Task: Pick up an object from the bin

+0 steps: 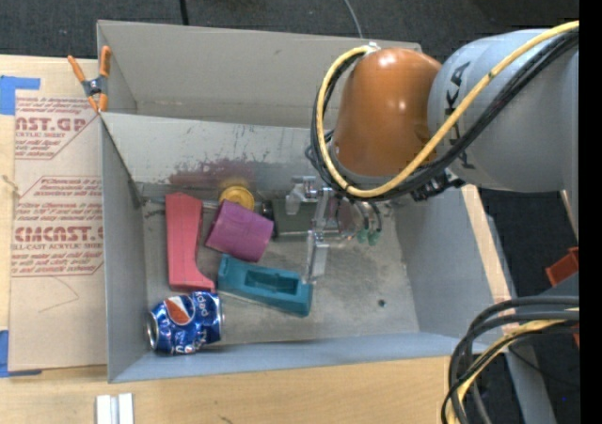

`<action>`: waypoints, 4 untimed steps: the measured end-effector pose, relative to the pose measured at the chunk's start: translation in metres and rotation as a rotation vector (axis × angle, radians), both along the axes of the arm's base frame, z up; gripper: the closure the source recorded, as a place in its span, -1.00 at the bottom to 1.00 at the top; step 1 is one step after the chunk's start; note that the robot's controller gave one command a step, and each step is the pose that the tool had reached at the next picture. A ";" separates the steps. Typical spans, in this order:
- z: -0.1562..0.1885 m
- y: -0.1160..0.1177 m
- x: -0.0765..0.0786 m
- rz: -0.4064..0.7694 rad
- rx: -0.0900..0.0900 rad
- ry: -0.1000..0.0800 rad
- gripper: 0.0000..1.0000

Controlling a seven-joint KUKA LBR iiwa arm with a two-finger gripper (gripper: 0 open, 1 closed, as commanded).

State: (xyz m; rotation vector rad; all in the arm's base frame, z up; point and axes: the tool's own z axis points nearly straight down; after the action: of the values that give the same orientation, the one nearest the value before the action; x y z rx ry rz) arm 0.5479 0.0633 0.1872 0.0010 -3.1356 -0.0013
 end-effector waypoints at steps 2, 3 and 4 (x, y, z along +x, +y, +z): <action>-0.027 0.005 -0.015 0.020 0.001 -0.016 -1.00; -0.080 0.026 -0.027 0.067 0.001 -0.017 -1.00; -0.088 0.024 -0.034 0.058 0.005 -0.032 -1.00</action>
Offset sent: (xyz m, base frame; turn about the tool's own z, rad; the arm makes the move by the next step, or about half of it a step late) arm -0.0480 0.0153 -0.0877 -0.0578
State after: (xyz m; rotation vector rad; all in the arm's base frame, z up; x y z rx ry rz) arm 0.5136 0.0875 0.0995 0.0934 -3.1663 -0.0083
